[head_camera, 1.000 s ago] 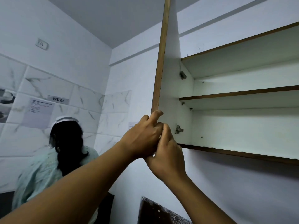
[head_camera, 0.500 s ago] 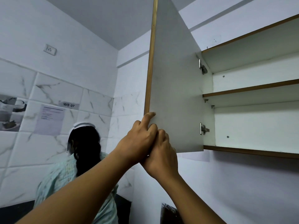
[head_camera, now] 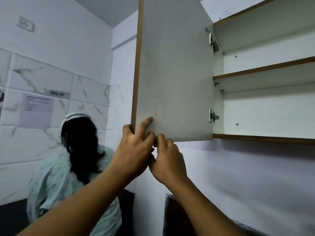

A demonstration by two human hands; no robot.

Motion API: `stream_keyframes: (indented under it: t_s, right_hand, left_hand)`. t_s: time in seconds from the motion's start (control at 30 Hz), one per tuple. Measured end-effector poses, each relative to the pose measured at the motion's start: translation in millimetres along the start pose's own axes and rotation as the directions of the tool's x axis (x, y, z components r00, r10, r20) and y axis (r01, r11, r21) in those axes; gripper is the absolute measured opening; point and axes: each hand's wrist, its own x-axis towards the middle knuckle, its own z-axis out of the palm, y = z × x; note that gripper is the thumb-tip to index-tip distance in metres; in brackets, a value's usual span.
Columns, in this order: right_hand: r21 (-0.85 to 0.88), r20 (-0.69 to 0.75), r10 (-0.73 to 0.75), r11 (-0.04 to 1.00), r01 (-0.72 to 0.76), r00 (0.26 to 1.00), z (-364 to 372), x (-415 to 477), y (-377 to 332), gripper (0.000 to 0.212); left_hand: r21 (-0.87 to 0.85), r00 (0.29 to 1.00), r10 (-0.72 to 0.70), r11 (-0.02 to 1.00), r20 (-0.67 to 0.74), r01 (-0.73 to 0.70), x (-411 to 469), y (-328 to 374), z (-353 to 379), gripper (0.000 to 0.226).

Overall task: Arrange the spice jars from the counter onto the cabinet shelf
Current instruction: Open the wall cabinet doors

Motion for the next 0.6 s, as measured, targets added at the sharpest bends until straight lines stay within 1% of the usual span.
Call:
stream_keyframes:
  t_s: [0.03, 0.07, 0.17, 0.23, 0.3, 0.4, 0.53, 0.6]
  right_hand:
    - [-0.013, 0.000, -0.015, 1.000, 0.015, 1.000, -2.5, 0.4, 1.7, 0.025]
    - [-0.022, 0.000, -0.029, 0.999, 0.029, 1.000, -5.4, 0.9, 3.3, 0.028]
    - [-0.028, 0.061, -0.022, 0.999, 0.024, 0.998, -16.9, -3.6, 18.7, 0.048]
    - [-0.038, 0.103, -0.005, 0.999, 0.009, 0.995, -24.2, -9.8, 29.3, 0.058]
    - [-0.047, 0.114, -0.001, 0.999, 0.007, 0.993, -30.8, -20.7, 41.0, 0.061]
    - [-0.034, 0.111, -0.006, 0.999, 0.010, 0.994, -37.2, -44.2, 59.3, 0.061]
    - [-0.014, 0.111, 0.036, 0.999, -0.035, 0.993, -42.5, -90.8, 89.5, 0.067]
    - [-0.032, 0.193, 0.072, 0.997, -0.067, 0.979, -42.9, -123.5, 109.3, 0.069]
  left_hand:
    - [0.014, 0.999, -0.030, 0.999, -0.014, 0.030, 2.2, 4.2, -1.7, 0.018]
    - [0.029, 0.997, -0.076, 0.997, -0.024, 0.076, 3.5, 7.9, -4.3, 0.020]
    - [0.048, 0.962, -0.273, 0.961, 0.029, 0.272, 2.0, 23.7, -2.5, 0.035]
    - [0.091, 0.941, -0.333, 0.941, 0.060, 0.327, -1.8, 35.7, 2.6, 0.040]
    - [0.122, 0.941, -0.327, 0.941, 0.083, 0.316, -2.5, 52.8, 6.7, 0.044]
    - [0.094, 0.954, -0.269, 0.962, 0.133, 0.258, -7.0, 80.7, 10.9, 0.051]
    - [-0.053, 0.970, -0.135, 0.988, 0.204, 0.148, -24.4, 122.1, 13.9, 0.056]
    - [-0.138, 0.968, -0.079, 0.984, 0.239, 0.114, -40.9, 149.7, 14.6, 0.059]
